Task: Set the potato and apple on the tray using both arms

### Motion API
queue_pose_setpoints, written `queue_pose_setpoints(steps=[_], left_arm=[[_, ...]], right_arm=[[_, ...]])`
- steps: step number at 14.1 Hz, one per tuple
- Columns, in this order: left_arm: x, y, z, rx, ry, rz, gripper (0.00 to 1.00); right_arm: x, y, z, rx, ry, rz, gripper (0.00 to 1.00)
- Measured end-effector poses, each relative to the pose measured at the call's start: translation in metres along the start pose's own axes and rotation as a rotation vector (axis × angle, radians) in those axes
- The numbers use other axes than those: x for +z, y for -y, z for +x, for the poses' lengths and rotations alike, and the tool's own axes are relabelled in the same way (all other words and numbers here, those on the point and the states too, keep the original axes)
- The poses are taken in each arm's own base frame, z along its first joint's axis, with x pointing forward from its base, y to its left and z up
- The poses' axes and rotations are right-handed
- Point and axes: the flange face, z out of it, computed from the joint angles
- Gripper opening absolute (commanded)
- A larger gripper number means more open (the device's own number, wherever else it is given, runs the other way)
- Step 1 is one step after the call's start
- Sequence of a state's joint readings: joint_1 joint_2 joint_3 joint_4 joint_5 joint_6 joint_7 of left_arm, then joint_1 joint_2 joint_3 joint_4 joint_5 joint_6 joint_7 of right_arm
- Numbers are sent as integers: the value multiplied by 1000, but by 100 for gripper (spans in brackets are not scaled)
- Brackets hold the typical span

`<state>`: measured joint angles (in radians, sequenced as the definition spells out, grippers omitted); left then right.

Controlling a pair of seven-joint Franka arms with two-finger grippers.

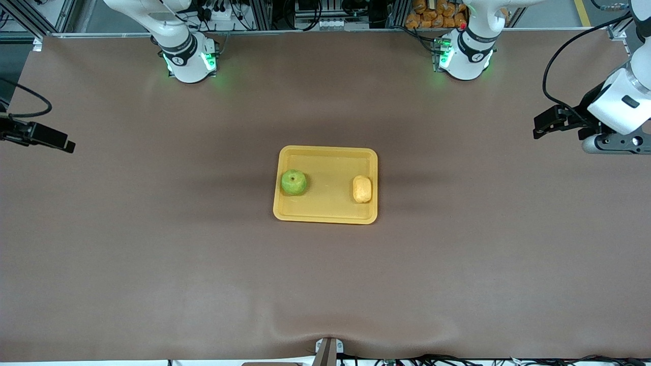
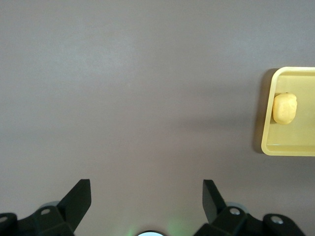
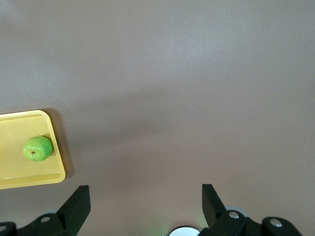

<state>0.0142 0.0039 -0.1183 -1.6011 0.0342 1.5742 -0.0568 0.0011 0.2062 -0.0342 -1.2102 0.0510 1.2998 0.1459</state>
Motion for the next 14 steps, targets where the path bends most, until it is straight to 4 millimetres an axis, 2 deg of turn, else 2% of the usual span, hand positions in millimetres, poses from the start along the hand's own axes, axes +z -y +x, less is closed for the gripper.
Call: queue_pose_setpoints(steps=[5,8,14], left_arm=[[0,0,0,0,0,0,100],[0,0,0,0,0,0,100],[0,0,0,1,1,0,100]], right_arm=[[11,-17,-35,-69,-20,6,100],[19,-16,-53,-98,-21,-17,100],[15,-21,-54,-211,-56,-47,100]])
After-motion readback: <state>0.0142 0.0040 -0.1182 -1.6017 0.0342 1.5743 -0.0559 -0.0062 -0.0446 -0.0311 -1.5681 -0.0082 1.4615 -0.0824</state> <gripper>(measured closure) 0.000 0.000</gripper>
